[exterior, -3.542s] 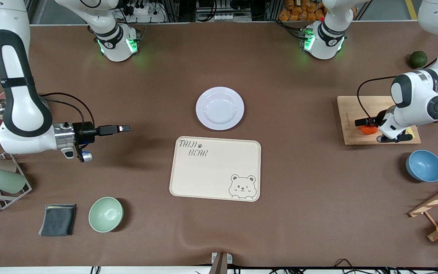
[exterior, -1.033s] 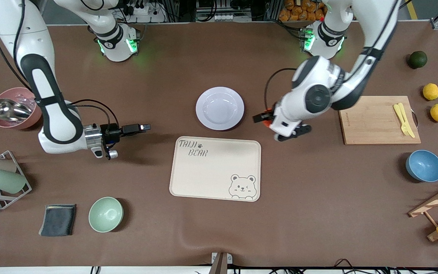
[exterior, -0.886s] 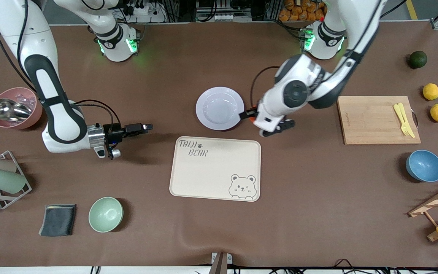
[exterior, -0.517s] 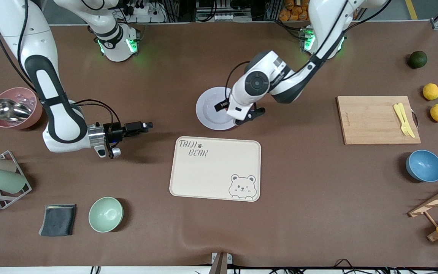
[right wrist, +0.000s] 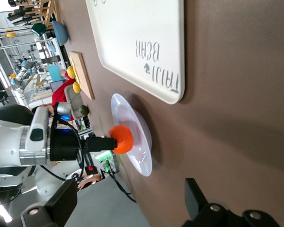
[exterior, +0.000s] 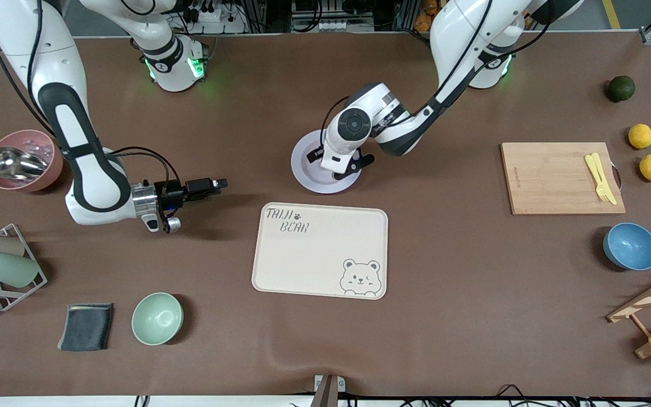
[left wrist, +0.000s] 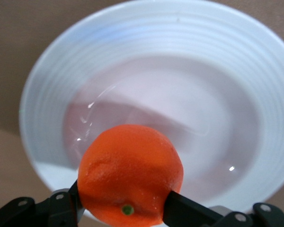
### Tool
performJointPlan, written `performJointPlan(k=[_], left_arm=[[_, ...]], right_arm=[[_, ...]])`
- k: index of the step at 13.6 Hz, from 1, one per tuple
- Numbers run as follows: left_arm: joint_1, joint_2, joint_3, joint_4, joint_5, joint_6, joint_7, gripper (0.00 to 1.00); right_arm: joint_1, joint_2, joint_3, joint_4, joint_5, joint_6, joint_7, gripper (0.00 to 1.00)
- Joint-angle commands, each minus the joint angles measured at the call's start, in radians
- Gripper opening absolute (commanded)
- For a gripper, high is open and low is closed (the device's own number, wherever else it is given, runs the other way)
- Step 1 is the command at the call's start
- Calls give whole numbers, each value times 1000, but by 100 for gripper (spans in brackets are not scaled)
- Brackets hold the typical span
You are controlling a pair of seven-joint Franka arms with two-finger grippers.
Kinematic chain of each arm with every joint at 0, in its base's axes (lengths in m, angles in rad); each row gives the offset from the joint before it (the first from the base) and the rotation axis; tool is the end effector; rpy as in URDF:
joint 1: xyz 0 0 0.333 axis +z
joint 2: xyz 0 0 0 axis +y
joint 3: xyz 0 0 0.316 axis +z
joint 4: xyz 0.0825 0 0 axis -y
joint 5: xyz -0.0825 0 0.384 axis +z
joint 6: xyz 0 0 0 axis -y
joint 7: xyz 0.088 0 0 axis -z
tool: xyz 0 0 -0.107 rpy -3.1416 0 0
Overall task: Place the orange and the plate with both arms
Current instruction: 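Carry the orange with the left gripper over the white plate, then lower the orange onto the plate and open the left gripper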
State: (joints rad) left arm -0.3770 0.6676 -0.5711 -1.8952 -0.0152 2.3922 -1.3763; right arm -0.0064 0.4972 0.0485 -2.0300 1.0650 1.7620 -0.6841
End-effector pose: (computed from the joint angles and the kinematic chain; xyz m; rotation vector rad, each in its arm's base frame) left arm 0.3760 -0.4985 0.1925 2.9138 0.7881 -0.5405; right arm 0.5354 0.0999 0.1954 -2.0151 -0.0616 0.4060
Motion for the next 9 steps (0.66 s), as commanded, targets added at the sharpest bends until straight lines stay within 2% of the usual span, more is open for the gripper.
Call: performJointPlan(k=[1,2,3,4,5,6,9], left_arm=[[-57,36,52,22,37,54,-49,0],[-68,36,65,27,38,56,-49,0],[-68,38,65,34,38,56,-49,12],[-68,38,65,36,38,56,-44,49],[-68,36,66,42,38,56,-50,95],[-66,33,66,51,38,54,-52,100],[-54,9,66,65,38,44,-64,100]], right_arm=[[14,-6,4,-16,32,31,-20,100],[17,-6,2,-16,41,31,-20,100],[19,-6,4,-16,43,31,-20,100],[22,-6,4,-18,47,33,-20,100],[32,-6,2,-24,65,43,-23,100],[45,-6,4,-44,82,71,-55,100],[111,-5,2,-93,209,138,-149,100]])
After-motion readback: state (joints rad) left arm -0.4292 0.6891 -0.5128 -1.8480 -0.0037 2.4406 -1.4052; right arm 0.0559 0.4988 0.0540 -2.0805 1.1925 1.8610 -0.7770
